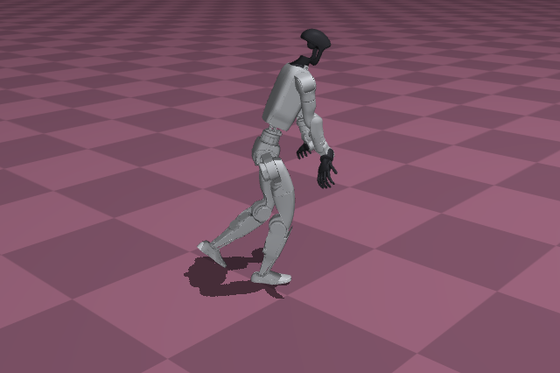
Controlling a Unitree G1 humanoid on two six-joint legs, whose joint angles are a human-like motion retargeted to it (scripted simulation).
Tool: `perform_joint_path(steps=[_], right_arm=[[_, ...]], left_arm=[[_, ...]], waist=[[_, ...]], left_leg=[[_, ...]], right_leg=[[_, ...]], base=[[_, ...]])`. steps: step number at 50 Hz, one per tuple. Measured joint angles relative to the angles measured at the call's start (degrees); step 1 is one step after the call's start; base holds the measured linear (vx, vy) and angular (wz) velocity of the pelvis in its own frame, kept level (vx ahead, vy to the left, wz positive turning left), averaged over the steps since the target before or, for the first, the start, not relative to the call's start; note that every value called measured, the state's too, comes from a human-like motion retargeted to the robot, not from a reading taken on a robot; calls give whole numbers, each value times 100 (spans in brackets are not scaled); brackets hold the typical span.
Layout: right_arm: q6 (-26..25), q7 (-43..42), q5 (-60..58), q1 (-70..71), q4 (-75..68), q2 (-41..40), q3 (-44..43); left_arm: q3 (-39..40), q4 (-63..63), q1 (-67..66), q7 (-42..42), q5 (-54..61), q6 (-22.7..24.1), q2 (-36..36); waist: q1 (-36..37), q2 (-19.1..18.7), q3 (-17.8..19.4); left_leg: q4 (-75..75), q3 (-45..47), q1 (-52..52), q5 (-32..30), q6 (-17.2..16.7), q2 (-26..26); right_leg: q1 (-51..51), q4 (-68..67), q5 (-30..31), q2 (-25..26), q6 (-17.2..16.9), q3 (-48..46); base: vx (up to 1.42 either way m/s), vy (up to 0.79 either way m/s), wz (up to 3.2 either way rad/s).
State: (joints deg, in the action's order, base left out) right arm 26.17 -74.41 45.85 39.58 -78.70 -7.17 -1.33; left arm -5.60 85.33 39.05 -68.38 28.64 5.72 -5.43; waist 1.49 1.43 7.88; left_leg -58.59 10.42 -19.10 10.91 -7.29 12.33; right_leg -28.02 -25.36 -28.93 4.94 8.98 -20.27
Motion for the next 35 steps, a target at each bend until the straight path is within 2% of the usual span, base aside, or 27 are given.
perform_joint_path(steps=[35], right_arm=[[-83, 26, -88, 28, 5, 146, -99]], left_arm=[[239, 128, 178, -82, 241, -105, 99]], waist=[[-16, 5, 147]], left_leg=[[-207, -18, -137, 39, 70, -151]], right_leg=[[3, -86, 0, -112, -44, 31]], base=[[0, 0, 0]])
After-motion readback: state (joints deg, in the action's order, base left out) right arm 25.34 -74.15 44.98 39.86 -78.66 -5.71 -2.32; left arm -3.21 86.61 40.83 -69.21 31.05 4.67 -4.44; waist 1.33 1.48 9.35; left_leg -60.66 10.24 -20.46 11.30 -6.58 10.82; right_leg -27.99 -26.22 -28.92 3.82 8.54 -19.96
